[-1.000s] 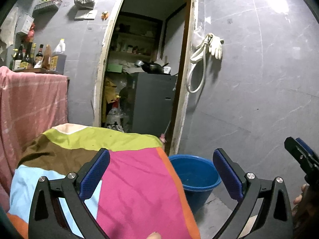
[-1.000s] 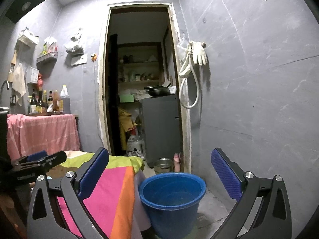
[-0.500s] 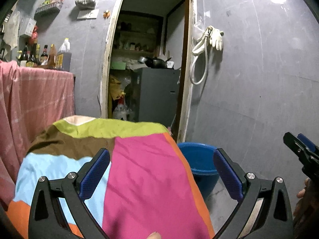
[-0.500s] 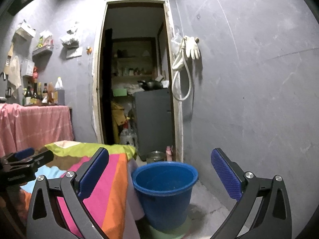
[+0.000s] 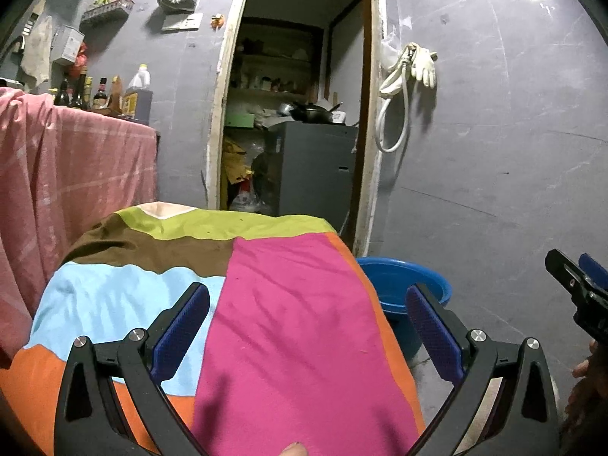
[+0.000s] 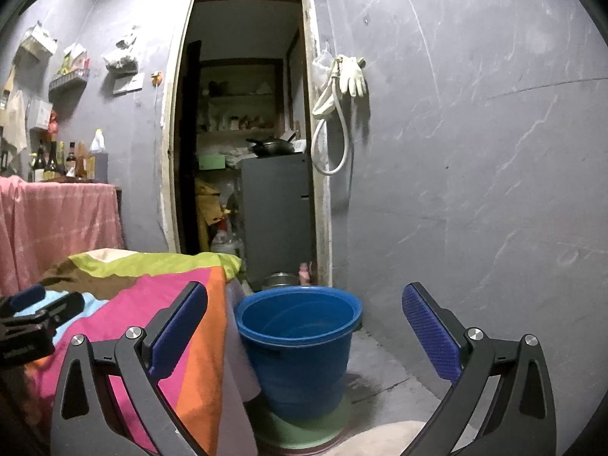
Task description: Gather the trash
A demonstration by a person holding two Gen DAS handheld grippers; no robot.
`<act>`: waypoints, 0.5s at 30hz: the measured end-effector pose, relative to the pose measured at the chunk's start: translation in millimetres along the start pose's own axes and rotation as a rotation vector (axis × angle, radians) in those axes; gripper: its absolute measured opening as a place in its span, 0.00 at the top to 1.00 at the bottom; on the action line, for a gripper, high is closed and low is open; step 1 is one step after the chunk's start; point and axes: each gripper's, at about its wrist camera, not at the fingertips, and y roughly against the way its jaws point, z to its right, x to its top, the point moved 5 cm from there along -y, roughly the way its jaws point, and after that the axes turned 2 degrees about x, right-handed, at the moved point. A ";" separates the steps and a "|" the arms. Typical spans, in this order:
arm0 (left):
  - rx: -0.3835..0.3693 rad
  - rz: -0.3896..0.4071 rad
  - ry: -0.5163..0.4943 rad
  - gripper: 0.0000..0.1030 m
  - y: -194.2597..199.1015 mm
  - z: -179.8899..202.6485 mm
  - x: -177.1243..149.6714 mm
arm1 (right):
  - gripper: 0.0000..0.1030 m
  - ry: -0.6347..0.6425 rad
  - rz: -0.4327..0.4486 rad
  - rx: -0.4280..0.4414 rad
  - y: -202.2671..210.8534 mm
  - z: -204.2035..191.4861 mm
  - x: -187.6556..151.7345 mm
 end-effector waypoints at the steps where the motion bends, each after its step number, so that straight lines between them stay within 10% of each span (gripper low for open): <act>1: 0.004 0.002 0.002 0.02 0.2 -1.0 -0.3 | 0.00 0.000 0.000 -0.003 -0.4 -0.1 -1.3; 15: 0.017 -0.016 0.016 0.02 -3.4 -9.1 -3.4 | 0.00 0.001 -0.015 -0.001 -5.5 -0.2 -5.7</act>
